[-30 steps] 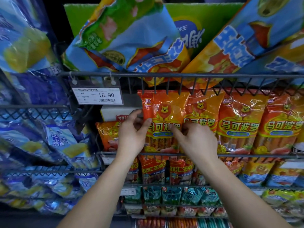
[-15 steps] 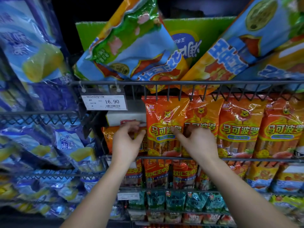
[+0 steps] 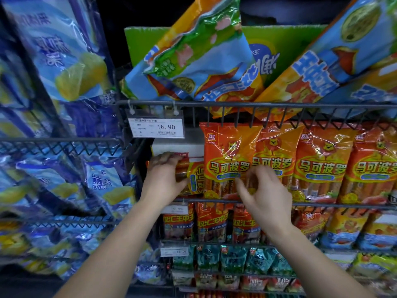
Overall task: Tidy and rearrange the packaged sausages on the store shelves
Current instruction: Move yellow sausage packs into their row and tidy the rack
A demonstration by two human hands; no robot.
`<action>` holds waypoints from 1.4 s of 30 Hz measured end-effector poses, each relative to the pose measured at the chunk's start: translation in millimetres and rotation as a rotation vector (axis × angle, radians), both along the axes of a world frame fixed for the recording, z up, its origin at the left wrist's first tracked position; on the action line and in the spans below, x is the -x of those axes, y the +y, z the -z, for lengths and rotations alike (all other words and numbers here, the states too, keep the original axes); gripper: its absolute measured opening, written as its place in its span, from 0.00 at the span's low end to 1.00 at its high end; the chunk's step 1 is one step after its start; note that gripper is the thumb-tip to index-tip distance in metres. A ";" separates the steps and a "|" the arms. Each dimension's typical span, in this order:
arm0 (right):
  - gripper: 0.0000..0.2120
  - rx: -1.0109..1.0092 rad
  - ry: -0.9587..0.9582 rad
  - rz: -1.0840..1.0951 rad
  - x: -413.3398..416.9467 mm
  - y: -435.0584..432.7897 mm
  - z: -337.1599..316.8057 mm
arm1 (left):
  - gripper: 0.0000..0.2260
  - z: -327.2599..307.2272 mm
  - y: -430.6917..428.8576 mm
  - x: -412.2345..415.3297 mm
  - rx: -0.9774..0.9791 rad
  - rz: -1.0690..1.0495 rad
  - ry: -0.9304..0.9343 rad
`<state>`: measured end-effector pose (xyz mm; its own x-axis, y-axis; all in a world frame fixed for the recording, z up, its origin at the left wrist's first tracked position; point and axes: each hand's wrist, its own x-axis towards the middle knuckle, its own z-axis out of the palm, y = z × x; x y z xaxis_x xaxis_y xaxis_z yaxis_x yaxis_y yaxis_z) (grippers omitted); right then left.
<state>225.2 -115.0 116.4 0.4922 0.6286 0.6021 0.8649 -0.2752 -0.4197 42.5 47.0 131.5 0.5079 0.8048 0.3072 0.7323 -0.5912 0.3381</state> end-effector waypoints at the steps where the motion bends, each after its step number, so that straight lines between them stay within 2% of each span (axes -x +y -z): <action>1: 0.11 -0.015 -0.038 -0.018 5.1 1.3 3.2 | 0.32 0.4 2.1 -0.6 -0.010 0.012 0.012; 6: 0.16 -0.072 -0.185 -0.093 27.2 13.2 13.6 | 0.34 -0.8 8.1 -1.8 -0.079 0.051 0.129; 9: 0.17 -0.057 -0.231 -0.107 34.6 21.5 16.9 | 0.34 -0.8 11.2 -3.9 -0.043 0.080 0.109; 16: 0.26 -0.059 -0.255 0.003 43.8 35.5 23.7 | 0.36 1.3 13.9 -4.3 -0.049 0.070 0.141; 23: 0.30 -0.083 -0.340 0.028 37.0 45.7 31.8 | 0.35 8.5 16.7 -4.8 -0.116 0.048 0.131; 37: 0.33 -0.122 -0.390 -0.014 20.3 52.2 50.8 | 0.32 1.8 14.4 -5.6 -0.128 0.030 0.171; 42: 0.31 -0.144 -0.395 -0.008 16.4 50.8 51.6 | 0.30 -3.4 9.3 -6.5 -0.112 -0.019 0.178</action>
